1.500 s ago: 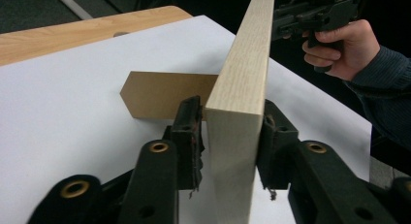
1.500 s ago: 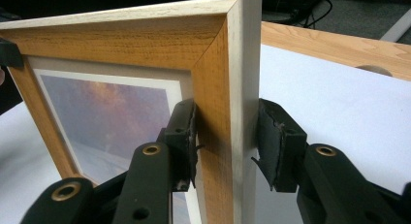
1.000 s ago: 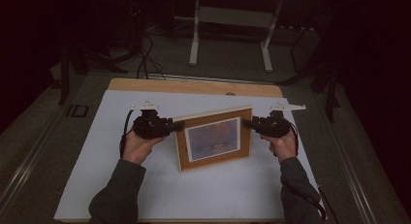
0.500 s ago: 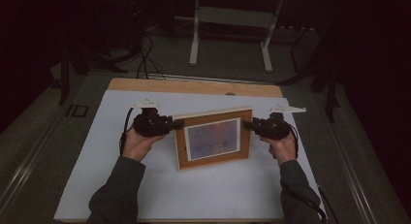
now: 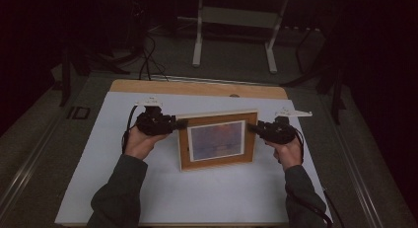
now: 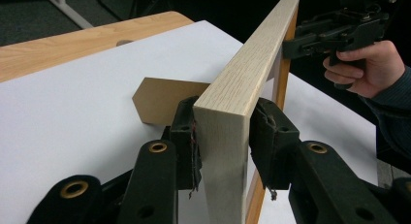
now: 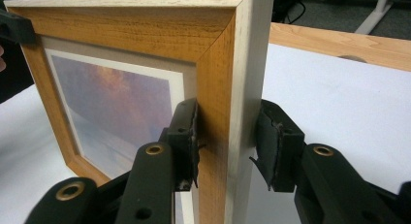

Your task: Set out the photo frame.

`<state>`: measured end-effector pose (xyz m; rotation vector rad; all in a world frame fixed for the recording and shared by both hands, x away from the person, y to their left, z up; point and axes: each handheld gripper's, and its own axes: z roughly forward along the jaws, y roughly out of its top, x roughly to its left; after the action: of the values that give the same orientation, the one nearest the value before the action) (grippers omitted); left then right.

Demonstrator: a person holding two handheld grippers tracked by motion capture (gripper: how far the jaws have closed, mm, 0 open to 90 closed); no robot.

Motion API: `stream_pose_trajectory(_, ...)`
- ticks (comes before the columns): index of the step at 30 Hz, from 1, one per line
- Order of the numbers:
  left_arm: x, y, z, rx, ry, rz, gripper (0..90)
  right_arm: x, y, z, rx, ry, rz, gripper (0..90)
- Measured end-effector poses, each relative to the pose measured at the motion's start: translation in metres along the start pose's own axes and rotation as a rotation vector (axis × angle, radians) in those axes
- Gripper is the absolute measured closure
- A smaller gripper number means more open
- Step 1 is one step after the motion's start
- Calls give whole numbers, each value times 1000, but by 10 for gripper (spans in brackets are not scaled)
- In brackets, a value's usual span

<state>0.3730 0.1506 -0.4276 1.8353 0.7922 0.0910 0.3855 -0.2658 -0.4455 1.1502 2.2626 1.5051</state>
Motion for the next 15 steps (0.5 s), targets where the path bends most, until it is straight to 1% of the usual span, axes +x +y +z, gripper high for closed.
stream_pose_trajectory(5, 3, 1, 1, 0, -3, 3, 650, 2, -1, -1, 0, -1, -3, 625)
stream_pose_trajectory(15, 9, 4, 1, 4, -8, 8, 640, 5, -3, -1, -8, -7, 6, 627)
